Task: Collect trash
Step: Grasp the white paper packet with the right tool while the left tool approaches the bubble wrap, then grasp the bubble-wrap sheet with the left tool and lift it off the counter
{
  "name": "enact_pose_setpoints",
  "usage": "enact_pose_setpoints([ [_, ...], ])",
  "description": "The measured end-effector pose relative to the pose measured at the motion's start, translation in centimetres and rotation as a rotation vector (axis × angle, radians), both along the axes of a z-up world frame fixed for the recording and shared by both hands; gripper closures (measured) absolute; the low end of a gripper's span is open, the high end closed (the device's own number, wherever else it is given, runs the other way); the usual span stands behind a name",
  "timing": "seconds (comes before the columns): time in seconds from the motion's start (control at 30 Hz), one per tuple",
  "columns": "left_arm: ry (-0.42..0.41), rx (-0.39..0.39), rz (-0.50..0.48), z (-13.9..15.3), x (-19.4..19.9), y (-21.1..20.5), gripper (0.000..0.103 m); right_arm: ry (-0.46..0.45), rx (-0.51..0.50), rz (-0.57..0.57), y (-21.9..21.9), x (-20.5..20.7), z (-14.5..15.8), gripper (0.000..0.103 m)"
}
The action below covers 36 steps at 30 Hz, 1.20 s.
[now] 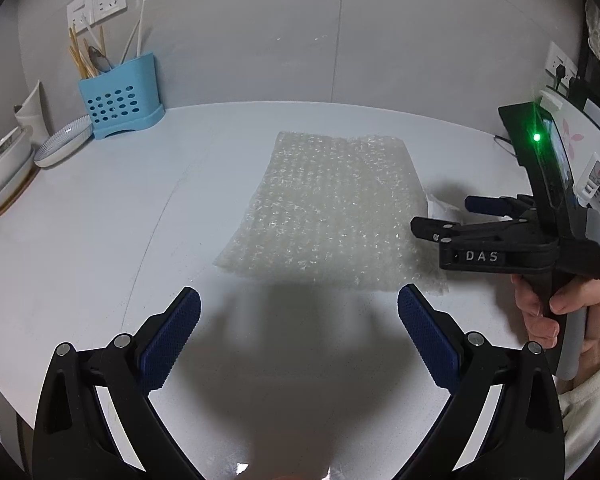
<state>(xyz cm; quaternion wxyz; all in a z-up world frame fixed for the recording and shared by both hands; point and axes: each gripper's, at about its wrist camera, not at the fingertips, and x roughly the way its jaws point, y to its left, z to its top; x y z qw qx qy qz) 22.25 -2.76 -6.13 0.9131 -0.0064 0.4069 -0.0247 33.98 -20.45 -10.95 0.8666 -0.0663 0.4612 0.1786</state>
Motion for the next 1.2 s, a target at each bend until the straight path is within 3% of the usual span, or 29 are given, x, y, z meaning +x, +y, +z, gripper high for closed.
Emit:
enact_pose_setpoints([
  [0.2, -0.001, 0.003, 0.000, 0.5, 0.4, -0.9, 0.006, 0.028, 0.098, -0.055, -2.3, 0.5, 0.5, 0.042],
  [0.4, -0.001, 0.003, 0.000, 0.9, 0.7, -1.6, 0.006, 0.054, 0.150, -0.092, -3.7, 1.0, 0.7, 0.057],
  [0.57, -0.001, 0.005, -0.005, 1.0, 1.7, -2.5, 0.006, 0.053, 0.169, -0.098, -3.6, 1.2, 1.0, 0.063],
  [0.83, 0.007, 0.011, 0.011, 0.9, 4.5, -4.1, 0.006, -0.005, 0.266, -0.214, -7.1, 1.1, 2.7, 0.064],
  [1.2, 0.090, 0.047, 0.011, -1.0, 12.0, -8.1, 0.006, -0.101, 0.347, -0.383, -11.9, 1.1, 4.2, 0.064],
])
